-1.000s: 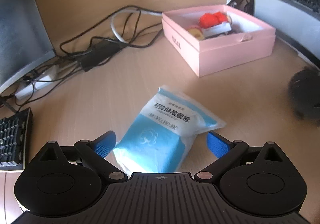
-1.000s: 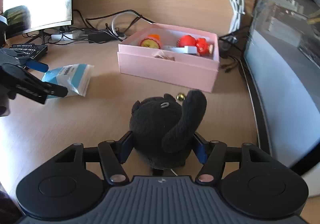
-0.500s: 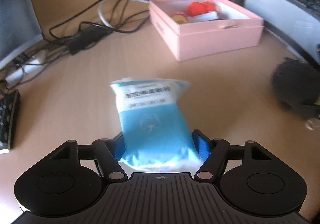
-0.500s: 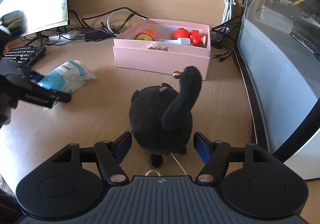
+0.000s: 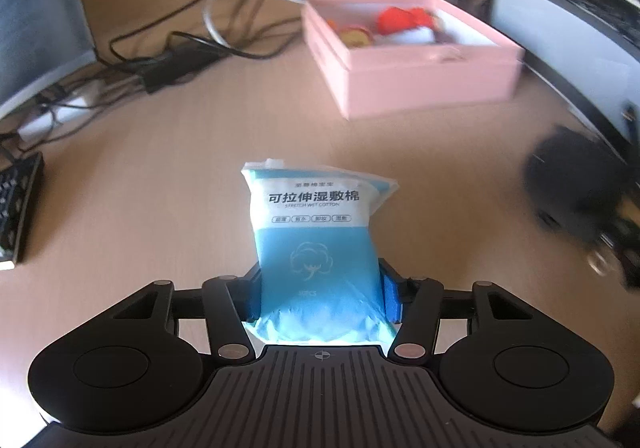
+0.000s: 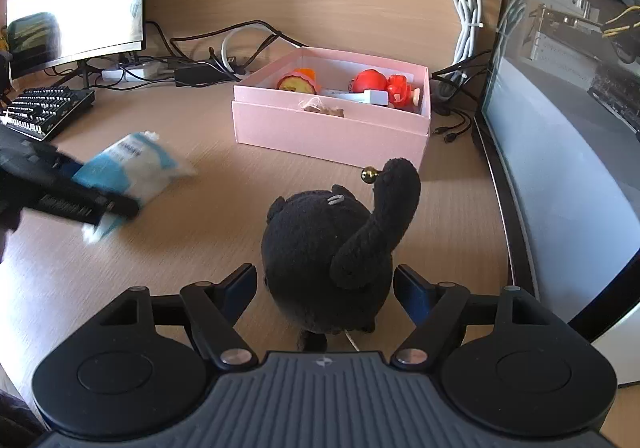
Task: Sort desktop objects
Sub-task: 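Grasp the blue wet-wipes pack with the left gripper while the right holds the plush cat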
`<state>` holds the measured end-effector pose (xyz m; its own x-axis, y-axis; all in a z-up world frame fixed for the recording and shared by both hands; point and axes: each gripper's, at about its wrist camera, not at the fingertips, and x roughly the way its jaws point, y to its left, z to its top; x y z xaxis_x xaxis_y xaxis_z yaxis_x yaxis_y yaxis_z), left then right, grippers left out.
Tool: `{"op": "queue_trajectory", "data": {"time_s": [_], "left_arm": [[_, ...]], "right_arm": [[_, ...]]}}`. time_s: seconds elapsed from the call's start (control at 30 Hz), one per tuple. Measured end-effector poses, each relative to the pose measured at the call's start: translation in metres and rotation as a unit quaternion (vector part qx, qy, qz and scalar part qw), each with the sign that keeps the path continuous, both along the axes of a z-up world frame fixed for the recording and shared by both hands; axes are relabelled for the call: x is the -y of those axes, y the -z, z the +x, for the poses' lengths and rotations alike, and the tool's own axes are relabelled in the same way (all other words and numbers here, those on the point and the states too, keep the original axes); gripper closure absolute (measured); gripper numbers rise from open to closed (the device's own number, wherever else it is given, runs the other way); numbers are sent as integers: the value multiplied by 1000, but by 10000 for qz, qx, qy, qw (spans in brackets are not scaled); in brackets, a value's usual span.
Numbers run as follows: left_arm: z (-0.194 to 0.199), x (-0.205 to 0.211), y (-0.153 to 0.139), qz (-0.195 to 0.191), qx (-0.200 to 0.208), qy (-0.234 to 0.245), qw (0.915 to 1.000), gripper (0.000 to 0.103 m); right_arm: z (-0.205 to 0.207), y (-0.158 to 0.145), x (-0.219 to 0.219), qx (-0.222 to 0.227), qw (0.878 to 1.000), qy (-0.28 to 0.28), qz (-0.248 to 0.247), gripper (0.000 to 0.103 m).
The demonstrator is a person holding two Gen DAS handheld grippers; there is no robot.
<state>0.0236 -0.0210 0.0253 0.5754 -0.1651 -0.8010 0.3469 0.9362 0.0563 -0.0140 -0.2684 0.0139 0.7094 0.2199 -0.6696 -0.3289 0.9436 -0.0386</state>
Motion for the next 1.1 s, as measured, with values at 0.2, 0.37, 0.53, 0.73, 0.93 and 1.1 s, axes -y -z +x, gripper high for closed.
{"op": "queue_trajectory", "data": {"time_s": [0.2, 0.37, 0.53, 0.73, 0.93, 1.1], "left_arm": [[-36, 7, -4, -247, -266, 285, 9989, 36], [-37, 9, -6, -284, -227, 149, 9992, 25], [-32, 10, -6, -228, -225, -178, 9993, 21], [-32, 9, -5, -225, -256, -230, 9992, 18], [-34, 4, -1, 114, -155, -176, 9997, 11], [-30, -10, 1, 221, -148, -397, 9989, 9]], "right_arm": [[5, 1, -1, 40, 10000, 21, -9, 26], [9, 1, -6, 72, 9999, -81, -103, 26], [12, 1, -12, 41, 9996, -164, -211, 36], [8, -2, -15, -145, 9991, -399, 57, 35], [2, -2, -17, -109, 9987, -503, -35, 23], [-2, 3, -13, -157, 9989, -430, -118, 17]]}}
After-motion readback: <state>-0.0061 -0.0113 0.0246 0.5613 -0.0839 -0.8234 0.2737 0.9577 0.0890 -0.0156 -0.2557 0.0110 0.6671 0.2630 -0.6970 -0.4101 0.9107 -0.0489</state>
